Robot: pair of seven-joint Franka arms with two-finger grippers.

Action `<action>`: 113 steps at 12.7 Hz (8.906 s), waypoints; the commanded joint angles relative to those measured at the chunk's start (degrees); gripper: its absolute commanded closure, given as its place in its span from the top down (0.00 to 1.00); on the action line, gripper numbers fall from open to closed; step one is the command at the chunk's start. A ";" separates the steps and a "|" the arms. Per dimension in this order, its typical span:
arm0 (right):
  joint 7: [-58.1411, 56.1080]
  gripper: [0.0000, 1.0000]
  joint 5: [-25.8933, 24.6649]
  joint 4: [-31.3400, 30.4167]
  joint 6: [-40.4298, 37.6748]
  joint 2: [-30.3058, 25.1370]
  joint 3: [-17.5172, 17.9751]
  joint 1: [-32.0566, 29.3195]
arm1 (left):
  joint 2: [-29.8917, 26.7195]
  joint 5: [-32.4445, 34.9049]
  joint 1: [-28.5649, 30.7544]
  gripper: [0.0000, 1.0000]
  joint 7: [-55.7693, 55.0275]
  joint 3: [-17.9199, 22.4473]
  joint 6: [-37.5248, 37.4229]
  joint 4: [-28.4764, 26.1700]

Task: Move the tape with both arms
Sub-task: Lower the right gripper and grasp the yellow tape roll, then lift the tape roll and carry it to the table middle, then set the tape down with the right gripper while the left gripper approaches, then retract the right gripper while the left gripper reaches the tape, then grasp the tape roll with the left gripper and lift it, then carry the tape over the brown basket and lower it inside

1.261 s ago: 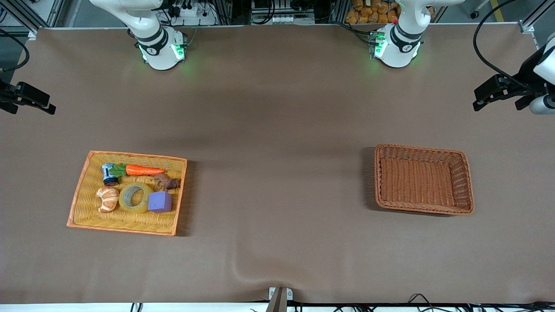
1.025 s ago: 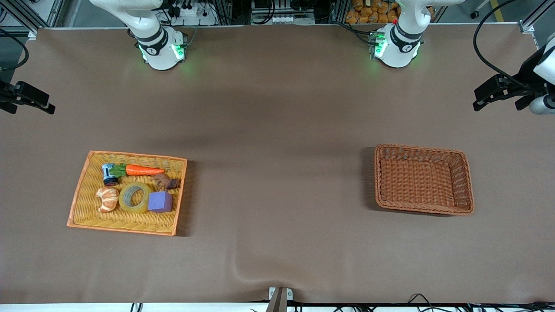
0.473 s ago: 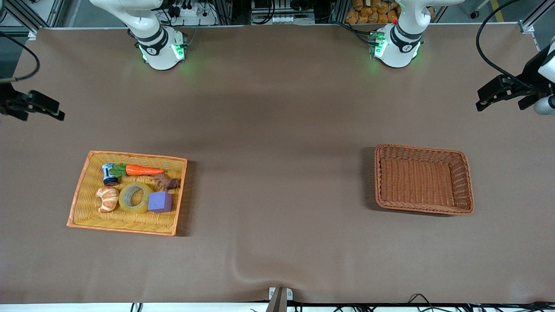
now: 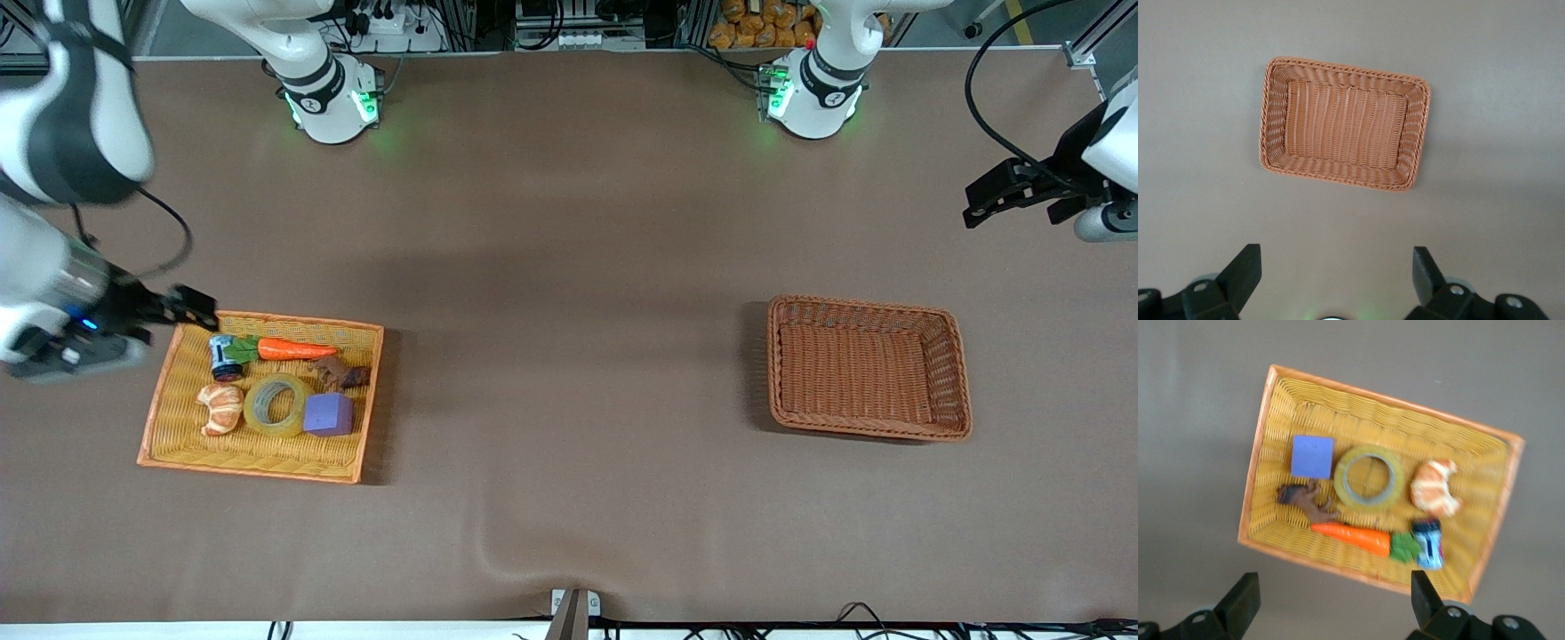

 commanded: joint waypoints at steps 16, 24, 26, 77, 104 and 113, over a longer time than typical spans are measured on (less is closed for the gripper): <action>-19.94 0.96 8.56 -6.19 24.05 21.10 -0.44 -1.53 | 0.82 0.44 0.45 1.00 -2.20 -2.39 3.03 -1.16; -21.71 0.00 8.56 -6.37 17.49 18.04 -0.44 -1.01 | 0.55 0.36 2.04 1.00 -2.11 -2.39 3.64 -1.60; -21.62 0.00 8.56 -5.84 14.85 15.76 -0.44 -0.39 | 0.73 0.36 2.04 1.00 -2.11 -2.39 4.09 -1.60; 6.77 1.00 -0.31 6.39 -18.28 -13.06 -6.24 0.86 | 39.65 -0.88 -28.81 1.00 -44.99 -5.02 51.89 -1.52; 6.59 1.00 -3.57 -0.92 -18.47 -17.30 -6.42 -1.80 | 30.83 -4.22 -24.80 0.00 -55.73 -5.20 48.41 -9.41; 5.98 1.00 -3.48 -0.57 -17.77 -16.69 -6.51 -2.94 | 15.41 -4.22 -5.12 0.00 -27.56 -6.08 26.96 -10.12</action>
